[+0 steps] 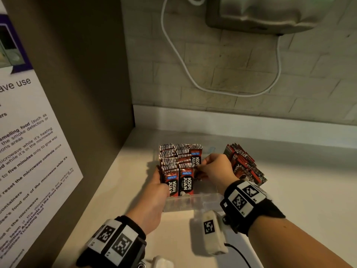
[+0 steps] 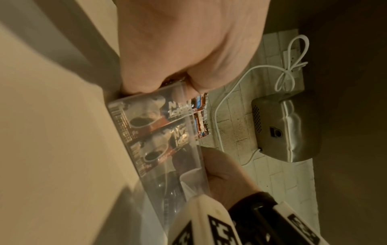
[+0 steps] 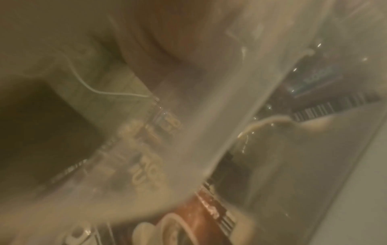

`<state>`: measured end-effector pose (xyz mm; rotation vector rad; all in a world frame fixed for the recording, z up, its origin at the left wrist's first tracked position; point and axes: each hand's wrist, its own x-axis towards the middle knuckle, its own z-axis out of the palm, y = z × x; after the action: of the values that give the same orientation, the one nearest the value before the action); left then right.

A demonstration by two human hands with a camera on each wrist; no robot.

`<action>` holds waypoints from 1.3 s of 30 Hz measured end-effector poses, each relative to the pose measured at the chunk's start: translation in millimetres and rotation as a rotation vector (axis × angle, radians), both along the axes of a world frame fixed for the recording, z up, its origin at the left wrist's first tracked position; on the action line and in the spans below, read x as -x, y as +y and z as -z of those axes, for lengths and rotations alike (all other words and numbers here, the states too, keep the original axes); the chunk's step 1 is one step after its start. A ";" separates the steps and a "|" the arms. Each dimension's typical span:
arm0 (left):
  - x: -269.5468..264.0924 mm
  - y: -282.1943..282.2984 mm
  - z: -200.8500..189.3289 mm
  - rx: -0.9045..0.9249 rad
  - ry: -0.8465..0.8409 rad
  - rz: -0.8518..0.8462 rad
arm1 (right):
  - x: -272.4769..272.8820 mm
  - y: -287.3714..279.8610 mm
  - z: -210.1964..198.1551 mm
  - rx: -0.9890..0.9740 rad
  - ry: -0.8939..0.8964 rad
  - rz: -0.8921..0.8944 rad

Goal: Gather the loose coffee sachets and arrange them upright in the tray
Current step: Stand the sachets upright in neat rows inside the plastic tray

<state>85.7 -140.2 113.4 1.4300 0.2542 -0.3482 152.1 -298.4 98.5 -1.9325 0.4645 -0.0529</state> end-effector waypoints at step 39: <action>7.4 2.9 -22.8 0.027 -0.415 -0.239 | 81.7 -69.2 -97.1 -0.091 -0.559 0.119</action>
<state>78.3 -137.4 136.2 1.3935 0.0786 0.1416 70.5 -367.6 195.6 -1.7041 0.1988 -0.6210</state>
